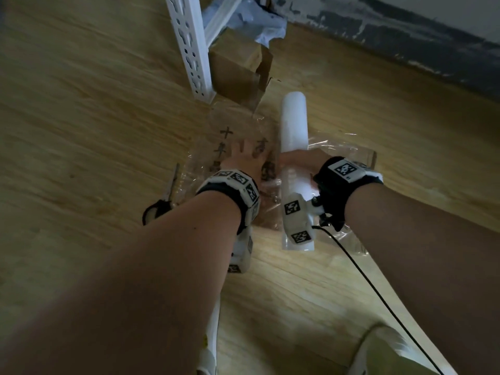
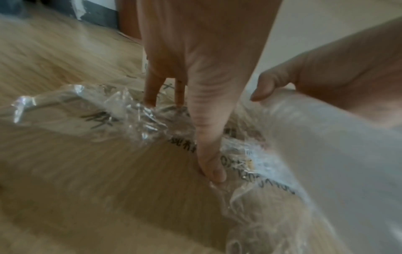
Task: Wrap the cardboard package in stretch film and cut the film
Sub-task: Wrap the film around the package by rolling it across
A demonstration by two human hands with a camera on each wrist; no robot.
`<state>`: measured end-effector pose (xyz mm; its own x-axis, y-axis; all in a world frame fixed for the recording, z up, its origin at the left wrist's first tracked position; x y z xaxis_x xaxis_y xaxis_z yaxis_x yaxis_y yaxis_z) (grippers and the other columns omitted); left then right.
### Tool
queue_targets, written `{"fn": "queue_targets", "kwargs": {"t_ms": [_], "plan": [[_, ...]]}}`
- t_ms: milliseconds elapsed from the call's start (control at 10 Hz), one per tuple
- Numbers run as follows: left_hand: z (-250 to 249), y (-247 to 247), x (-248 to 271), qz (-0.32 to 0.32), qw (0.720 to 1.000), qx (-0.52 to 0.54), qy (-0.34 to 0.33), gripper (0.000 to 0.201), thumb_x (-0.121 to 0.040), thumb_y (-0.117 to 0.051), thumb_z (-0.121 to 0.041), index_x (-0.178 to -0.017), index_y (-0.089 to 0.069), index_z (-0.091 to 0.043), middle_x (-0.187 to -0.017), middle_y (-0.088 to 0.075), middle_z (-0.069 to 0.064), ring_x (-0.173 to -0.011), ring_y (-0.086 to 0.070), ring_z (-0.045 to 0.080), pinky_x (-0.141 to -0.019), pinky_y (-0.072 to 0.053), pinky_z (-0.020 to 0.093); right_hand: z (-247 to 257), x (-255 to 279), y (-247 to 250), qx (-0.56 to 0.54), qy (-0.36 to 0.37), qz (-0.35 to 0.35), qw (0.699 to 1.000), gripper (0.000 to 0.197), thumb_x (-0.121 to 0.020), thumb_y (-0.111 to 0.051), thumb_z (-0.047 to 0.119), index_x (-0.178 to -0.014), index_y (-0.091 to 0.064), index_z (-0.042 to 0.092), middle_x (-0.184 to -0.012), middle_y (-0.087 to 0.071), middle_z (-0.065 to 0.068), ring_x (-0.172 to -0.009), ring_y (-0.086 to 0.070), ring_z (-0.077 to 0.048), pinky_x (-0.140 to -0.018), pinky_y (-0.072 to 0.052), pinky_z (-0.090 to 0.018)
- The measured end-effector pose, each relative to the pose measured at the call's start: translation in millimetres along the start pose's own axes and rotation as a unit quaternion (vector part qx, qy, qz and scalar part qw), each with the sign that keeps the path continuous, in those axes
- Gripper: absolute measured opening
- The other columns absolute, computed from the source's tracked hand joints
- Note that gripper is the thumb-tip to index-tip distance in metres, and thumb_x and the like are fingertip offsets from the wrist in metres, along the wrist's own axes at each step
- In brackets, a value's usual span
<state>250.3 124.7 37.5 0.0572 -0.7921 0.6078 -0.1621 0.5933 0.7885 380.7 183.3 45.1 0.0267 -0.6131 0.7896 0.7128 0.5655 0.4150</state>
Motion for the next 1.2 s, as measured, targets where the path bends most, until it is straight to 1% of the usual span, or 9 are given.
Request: {"fn": "queue_targets", "kwargs": {"t_ms": [300,500,600,700,800,900,1000,1100,1200], "plan": [[-6.5,-0.9,-2.2,0.056,0.998,0.005,0.035,0.123,-0.065,-0.085,-0.035,-0.152,0.002,-0.033,-0.158,0.009,0.014,-0.144,0.004,0.04,-0.106,-0.033,0.055,-19.1,7.2,60.4,-0.085,-0.009,-0.039,0.996,0.012,-0.062,-0.061,0.022,-0.066,-0.051,0.016,-0.074,-0.046,-0.006,-0.063,-0.044,-0.021,-0.063,-0.041,-0.03],[-8.4,1.0,1.1,0.049,0.998,0.011,0.044,0.125,-0.064,-0.086,-0.032,-0.152,0.002,-0.032,-0.158,0.008,0.013,-0.145,0.005,0.041,-0.11,-0.025,0.057,-40.0,7.1,77.6,-0.089,-0.008,-0.107,0.99,0.014,-0.071,-0.06,0.019,-0.066,-0.049,0.012,-0.079,-0.043,-0.006,-0.061,-0.041,-0.02,-0.057,-0.037,-0.027],[-9.0,1.8,2.5,0.041,0.999,0.013,0.034,0.125,-0.064,-0.086,-0.033,-0.152,0.003,-0.029,-0.158,0.007,0.015,-0.145,0.004,0.041,-0.111,-0.024,0.056,-41.0,10.6,75.0,-0.113,0.012,-0.071,0.991,0.01,-0.063,-0.058,0.025,-0.066,-0.051,0.018,-0.084,-0.049,-0.006,-0.07,-0.047,-0.021,-0.078,-0.048,-0.036],[-11.0,0.7,1.5,0.041,0.998,-0.001,0.042,0.127,-0.063,-0.086,-0.037,-0.152,0.004,-0.027,-0.158,0.004,0.017,-0.144,0.0,0.043,-0.11,-0.028,0.056,-32.0,20.1,66.5,-0.155,0.033,-0.038,0.987,0.017,-0.052,-0.055,0.021,-0.062,-0.044,0.015,-0.071,-0.04,-0.004,-0.065,-0.037,-0.019,-0.068,-0.04,-0.035],[-9.5,-2.5,0.5,0.046,0.998,0.005,0.039,0.122,-0.066,-0.085,-0.032,-0.152,0.002,-0.027,-0.157,-0.005,0.019,-0.142,-0.012,0.043,-0.108,-0.033,0.054,-25.2,23.5,59.9,-0.175,0.037,-0.028,0.984,0.036,-0.044,-0.065,0.024,-0.075,-0.052,0.009,-0.084,-0.046,-0.01,-0.076,-0.044,-0.023,-0.072,-0.035,-0.037],[-9.6,7.7,3.7,-0.016,0.998,0.059,0.036,0.082,-0.081,-0.069,-0.023,-0.148,-0.022,-0.02,-0.147,-0.033,0.016,-0.13,-0.038,0.038,-0.103,-0.041,0.048,-32.1,-3.2,59.5,-0.169,0.041,-0.016,0.985,0.077,-0.028,-0.072,0.03,-0.1,-0.063,0.003,-0.095,-0.059,-0.012,-0.08,-0.055,-0.026,-0.075,-0.043,-0.041],[-12.4,36.1,10.7,-0.21,0.97,0.124,0.009,0.034,-0.088,-0.055,-0.023,-0.12,-0.053,-0.011,-0.122,-0.054,0.012,-0.11,-0.053,0.03,-0.093,-0.047,0.043,-28.2,6.2,53.1,-0.174,0.033,-0.021,0.984,0.088,-0.021,-0.074,0.026,-0.106,-0.065,0.003,-0.097,-0.066,-0.008,-0.083,-0.064,-0.027,-0.078,-0.046,-0.039],[-26.6,53.4,14.5,-0.215,0.924,0.309,-0.069,0.019,-0.094,-0.047,-0.019,-0.102,-0.061,-0.01,-0.099,-0.063,0.006,-0.092,-0.06,0.023,-0.082,-0.05,0.036,-21.7,27.9,44.1,-0.189,0.036,-0.009,0.981,0.078,-0.033,-0.067,0.018,-0.108,-0.062,-0.002,-0.096,-0.064,-0.015,-0.081,-0.06,-0.029,-0.085,-0.05,-0.044],[-44.8,49.0,12.2,-0.042,0.856,0.515,-0.021,0.021,-0.097,-0.045,-0.025,-0.108,-0.056,-0.011,-0.095,-0.059,0.007,-0.082,-0.059,0.022,-0.075,-0.051,0.036,-17.1,36.9,39.8,-0.213,0.046,-0.007,0.976,0.067,-0.045,-0.062,0.015,-0.109,-0.061,-0.003,-0.096,-0.061,-0.017,-0.085,-0.059,-0.03,-0.095,-0.046,-0.053]]}}
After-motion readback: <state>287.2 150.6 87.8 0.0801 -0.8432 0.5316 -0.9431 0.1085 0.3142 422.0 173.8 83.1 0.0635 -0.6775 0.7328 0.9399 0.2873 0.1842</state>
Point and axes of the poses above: each hand's wrist, its own x-axis away from the middle knuckle, its own y-axis out of the back of the hand, z = x × y, the point moved 2 cm from there along -x, towards the middle knuckle
